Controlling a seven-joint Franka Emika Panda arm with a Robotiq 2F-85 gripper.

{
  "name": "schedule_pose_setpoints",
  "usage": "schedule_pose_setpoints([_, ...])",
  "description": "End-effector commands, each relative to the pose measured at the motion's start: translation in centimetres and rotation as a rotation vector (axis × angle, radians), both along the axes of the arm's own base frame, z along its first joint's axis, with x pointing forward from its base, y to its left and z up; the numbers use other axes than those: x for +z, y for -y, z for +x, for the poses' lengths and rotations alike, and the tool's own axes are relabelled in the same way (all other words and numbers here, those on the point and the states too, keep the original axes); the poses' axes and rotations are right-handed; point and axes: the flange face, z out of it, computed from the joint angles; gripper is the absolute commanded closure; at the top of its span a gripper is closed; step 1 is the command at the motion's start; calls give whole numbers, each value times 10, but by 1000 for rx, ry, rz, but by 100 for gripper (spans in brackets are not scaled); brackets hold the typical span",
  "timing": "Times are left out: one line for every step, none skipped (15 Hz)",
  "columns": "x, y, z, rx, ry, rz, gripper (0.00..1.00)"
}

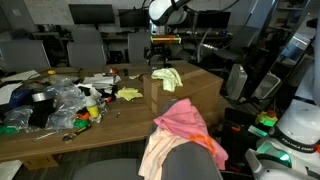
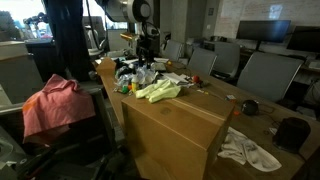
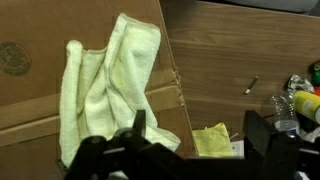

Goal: Hang the shirts on the box on the back of the chair

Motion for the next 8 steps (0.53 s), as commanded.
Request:
schedule_pose_setpoints([-20, 6, 1, -19, -11, -13, 0])
schedule_pose_setpoints([-25, 9, 0, -24, -17, -18, 0])
schedule_pose_setpoints([-31, 15, -1, -33, -21, -29, 0])
schedule_pose_setpoints([-35, 19, -2, -39, -25, -38, 0])
schedule_pose_setpoints([-39, 26, -5, -46, -31, -51, 0])
schedule_pose_setpoints([-41, 31, -6, -51, -36, -58, 0])
schedule_pose_setpoints([-44, 36, -8, -57, -40, -63, 0])
schedule_pose_setpoints([-46, 41, -10, -64, -42, -64, 0])
